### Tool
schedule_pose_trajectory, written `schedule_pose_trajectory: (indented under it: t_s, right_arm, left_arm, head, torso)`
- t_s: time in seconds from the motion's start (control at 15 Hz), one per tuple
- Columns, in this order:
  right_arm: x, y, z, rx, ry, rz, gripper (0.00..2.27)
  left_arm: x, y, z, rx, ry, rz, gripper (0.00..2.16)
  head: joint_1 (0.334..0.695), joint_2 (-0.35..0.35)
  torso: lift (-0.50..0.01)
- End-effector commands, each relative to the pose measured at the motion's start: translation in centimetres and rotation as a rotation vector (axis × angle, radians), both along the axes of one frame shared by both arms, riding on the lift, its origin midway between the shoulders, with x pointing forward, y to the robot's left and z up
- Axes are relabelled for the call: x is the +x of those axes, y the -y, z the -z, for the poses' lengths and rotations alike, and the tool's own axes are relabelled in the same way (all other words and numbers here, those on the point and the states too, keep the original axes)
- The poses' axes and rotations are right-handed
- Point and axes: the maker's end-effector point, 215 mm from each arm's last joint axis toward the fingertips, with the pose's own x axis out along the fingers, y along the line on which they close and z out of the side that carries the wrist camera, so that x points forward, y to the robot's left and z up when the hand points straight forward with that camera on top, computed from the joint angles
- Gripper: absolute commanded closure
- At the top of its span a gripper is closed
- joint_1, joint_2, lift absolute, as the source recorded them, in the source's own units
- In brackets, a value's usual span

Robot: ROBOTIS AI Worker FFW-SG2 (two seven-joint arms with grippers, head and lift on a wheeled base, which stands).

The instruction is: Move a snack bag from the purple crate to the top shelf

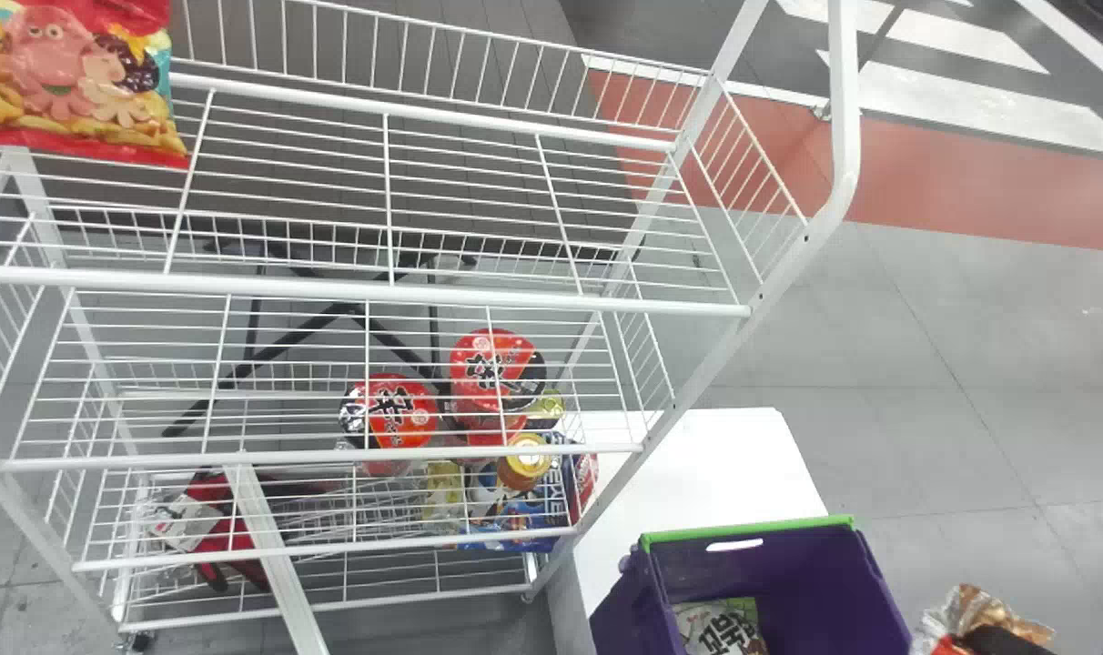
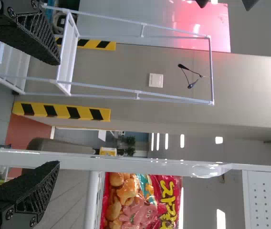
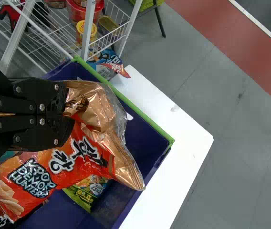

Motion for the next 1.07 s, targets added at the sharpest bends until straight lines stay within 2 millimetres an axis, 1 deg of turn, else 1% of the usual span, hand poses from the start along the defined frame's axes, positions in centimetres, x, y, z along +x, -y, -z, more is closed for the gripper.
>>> schedule_pose_trajectory:
  t_s: [0.0,0.4,1.0]
  right_arm:
    - [0.00,-0.04,-0.02,0.001,0.000,0.000,2.25]
    - [-0.08,-0.26,0.39,0.010,-0.007,-0.002,2.25]
    - [0.31,-0.54,0.40,0.013,-0.003,-0.011,2.25]
  left_arm:
    - [-0.06,0.00,-0.03,0.000,0.000,0.000,0.06]
    - [-0.16,0.12,0.11,0.000,-0.003,0.003,0.06]
    - [-0.12,0.11,0.35,0.002,-0.009,0.005,0.06]
  head:
    - [0.695,-0.350]
    - [0.695,-0.350]
    - [0.695,-0.350]
  torso:
    - [-0.142]
    - [-0.119]
    - [-0.083]
